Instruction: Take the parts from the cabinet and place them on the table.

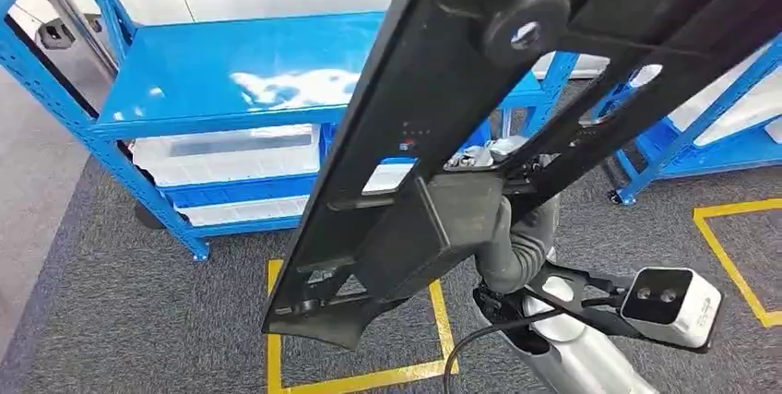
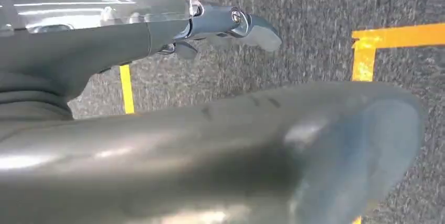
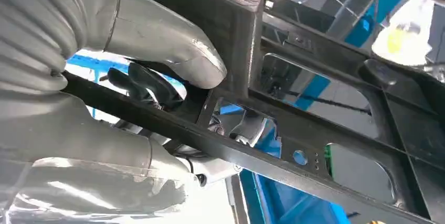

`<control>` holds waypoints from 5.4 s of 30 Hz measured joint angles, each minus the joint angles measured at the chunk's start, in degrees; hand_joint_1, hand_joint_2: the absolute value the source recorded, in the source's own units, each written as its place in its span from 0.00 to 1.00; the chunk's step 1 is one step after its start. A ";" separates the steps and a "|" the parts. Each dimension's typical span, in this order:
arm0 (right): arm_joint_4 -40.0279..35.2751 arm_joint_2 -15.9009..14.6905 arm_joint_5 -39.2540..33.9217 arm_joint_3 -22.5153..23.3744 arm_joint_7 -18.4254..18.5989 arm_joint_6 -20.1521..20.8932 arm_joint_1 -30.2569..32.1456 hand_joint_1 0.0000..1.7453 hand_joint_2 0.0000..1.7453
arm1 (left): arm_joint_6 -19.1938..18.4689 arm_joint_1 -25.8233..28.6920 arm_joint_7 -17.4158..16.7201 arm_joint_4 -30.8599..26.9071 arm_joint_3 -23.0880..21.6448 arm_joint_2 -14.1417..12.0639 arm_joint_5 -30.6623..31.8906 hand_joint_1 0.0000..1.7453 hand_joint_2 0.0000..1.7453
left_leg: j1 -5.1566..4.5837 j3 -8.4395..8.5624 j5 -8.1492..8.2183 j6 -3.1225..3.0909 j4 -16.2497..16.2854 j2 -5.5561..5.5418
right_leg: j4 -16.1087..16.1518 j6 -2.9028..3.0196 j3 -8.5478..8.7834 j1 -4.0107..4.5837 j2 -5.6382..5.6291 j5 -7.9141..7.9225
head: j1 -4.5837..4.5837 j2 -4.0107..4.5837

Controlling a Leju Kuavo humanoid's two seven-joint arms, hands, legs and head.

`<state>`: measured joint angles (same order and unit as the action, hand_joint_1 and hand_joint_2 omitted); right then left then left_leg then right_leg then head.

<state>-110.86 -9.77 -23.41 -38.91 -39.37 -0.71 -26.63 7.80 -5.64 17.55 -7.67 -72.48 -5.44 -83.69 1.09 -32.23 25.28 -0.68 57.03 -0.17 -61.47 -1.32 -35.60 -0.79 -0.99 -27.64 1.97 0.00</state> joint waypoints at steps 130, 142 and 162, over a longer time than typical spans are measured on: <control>-9.40 7.67 25.73 14.69 -0.02 -0.82 19.78 1.00 1.00 | -3.10 0.35 2.60 0.33 -5.68 -2.49 0.00 0.00 0.00 | -0.71 1.85 1.17 -0.25 -0.96 2.96 | -10.22 0.42 -5.50 -0.04 0.90 -1.95 | -0.02 0.00; -11.45 7.61 34.27 14.64 -0.02 -7.18 21.71 1.00 1.00 | -2.36 -0.03 2.25 0.33 -5.97 0.44 0.00 0.00 0.00 | -0.61 -4.83 11.12 2.66 16.13 0.73 | 3.64 3.65 1.42 0.47 0.35 2.34 | 0.00 0.00; -12.42 5.18 36.59 14.99 -0.02 -10.02 24.96 1.00 1.00 | -2.78 -0.16 0.90 0.33 -7.10 1.64 0.02 0.00 0.00 | -0.81 1.56 1.62 -0.36 -0.24 3.61 | -2.28 0.74 -0.69 0.09 2.24 0.76 | -0.02 0.00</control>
<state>-123.27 -4.59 13.18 -23.91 -39.39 -10.73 -1.67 5.03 -5.80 18.45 -7.34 -79.58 -3.80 -83.67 0.27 -30.66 26.89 -1.04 56.79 3.44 -63.74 -0.58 -36.29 -0.70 1.25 -26.88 1.95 0.00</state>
